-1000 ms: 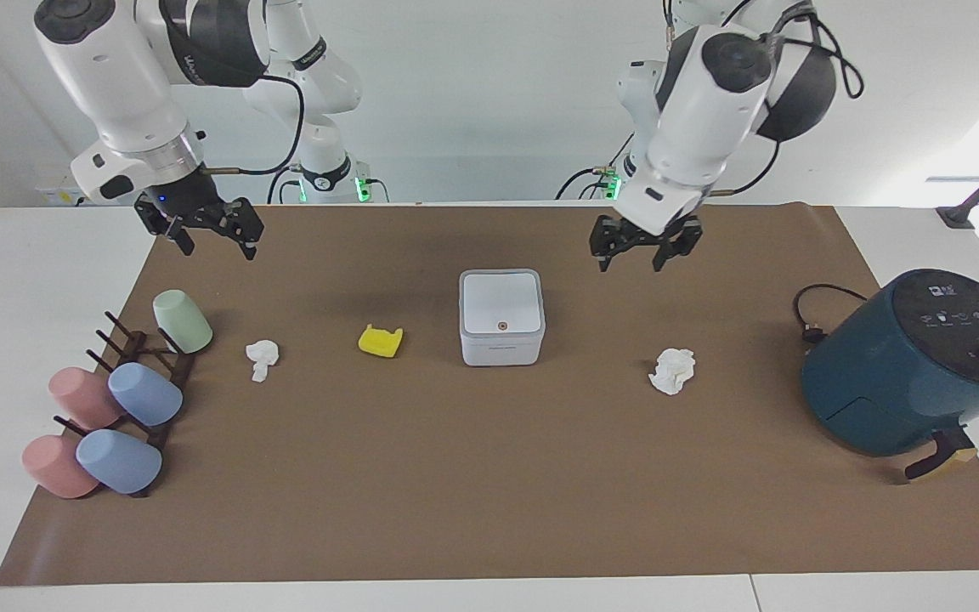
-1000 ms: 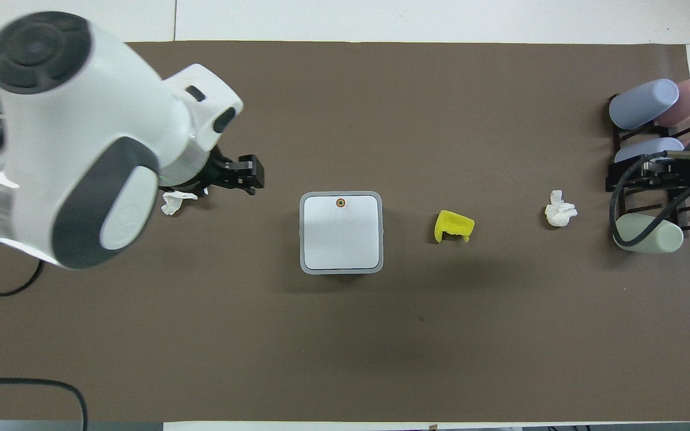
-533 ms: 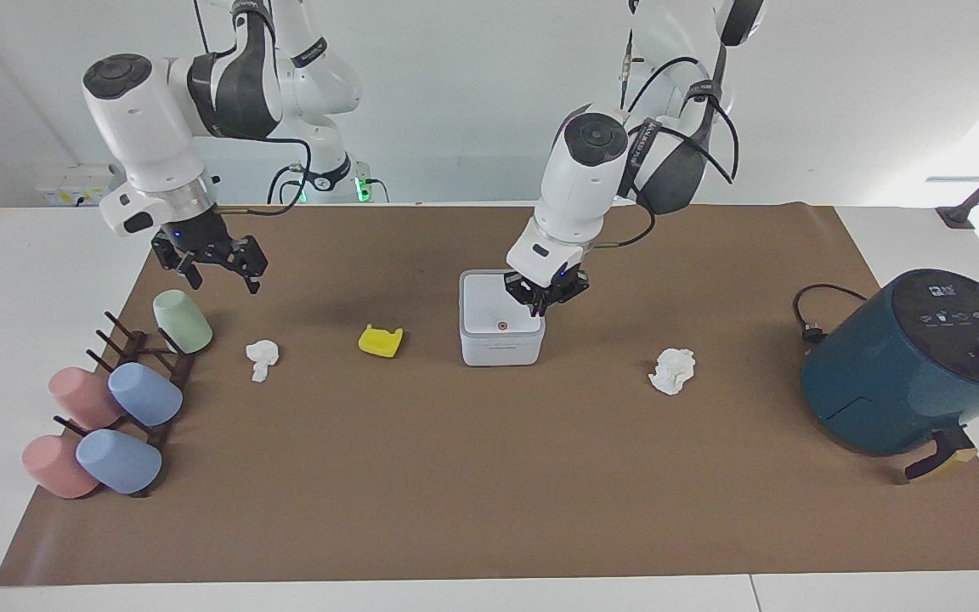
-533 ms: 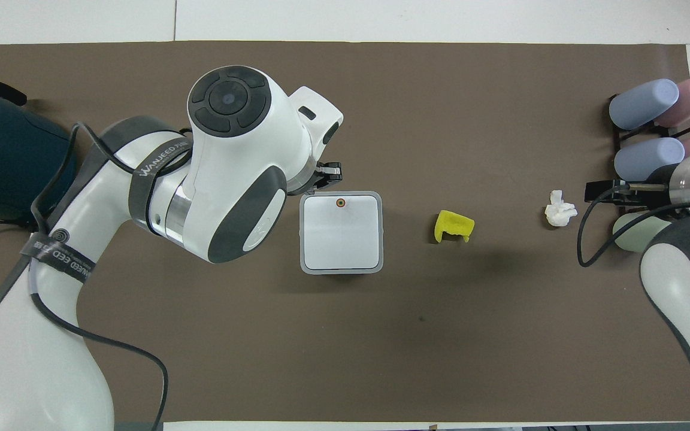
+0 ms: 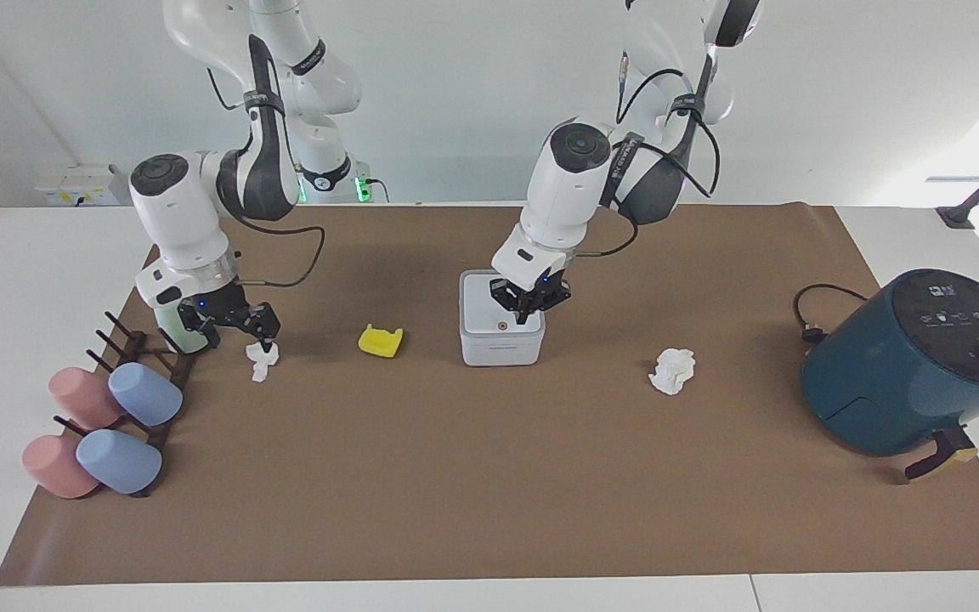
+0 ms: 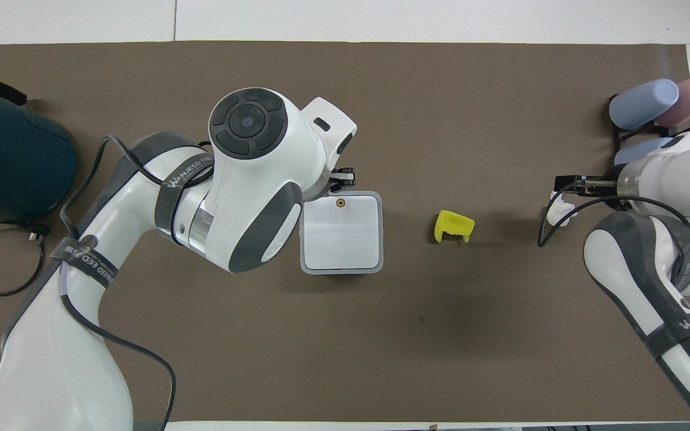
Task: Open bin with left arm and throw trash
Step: 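Lift the bin lid with the left gripper while the right gripper grasps paper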
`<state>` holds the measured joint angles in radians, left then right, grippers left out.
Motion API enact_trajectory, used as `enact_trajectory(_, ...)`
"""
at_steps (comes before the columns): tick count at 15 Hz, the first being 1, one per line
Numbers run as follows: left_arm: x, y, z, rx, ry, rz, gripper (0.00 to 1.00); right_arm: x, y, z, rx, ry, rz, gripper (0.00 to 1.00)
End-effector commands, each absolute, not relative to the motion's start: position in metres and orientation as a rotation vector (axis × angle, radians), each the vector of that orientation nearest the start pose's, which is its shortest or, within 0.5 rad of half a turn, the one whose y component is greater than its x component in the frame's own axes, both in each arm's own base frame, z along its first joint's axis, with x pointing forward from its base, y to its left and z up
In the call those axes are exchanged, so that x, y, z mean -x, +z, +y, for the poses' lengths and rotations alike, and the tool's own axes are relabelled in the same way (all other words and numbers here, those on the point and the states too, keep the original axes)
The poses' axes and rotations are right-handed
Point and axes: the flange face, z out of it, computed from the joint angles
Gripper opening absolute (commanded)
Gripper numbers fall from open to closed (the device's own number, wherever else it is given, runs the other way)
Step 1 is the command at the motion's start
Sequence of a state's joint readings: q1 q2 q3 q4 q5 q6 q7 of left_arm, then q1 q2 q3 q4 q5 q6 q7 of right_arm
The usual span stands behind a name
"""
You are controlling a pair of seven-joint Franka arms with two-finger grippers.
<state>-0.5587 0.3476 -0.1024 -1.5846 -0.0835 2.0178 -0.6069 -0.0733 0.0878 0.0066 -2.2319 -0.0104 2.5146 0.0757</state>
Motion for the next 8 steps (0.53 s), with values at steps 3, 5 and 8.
enact_trajectory(3, -0.522, 0.430, -0.417, 3.281, -0.004, 0.059, 0.00, -0.531, 0.322, -0.036, 3.126, -0.297, 0.228, 1.00)
enact_trajectory(5, -0.520, 0.426, -0.418, 3.281, -0.004, 0.063, 0.00, -0.520, 0.308, -0.036, 3.129, -0.249, 0.238, 1.00)
enact_trajectory(8, -0.510, 0.418, -0.426, 3.274, 0.009, 0.089, 0.00, -0.522, 0.304, -0.032, 3.126, -0.277, 0.218, 0.97)
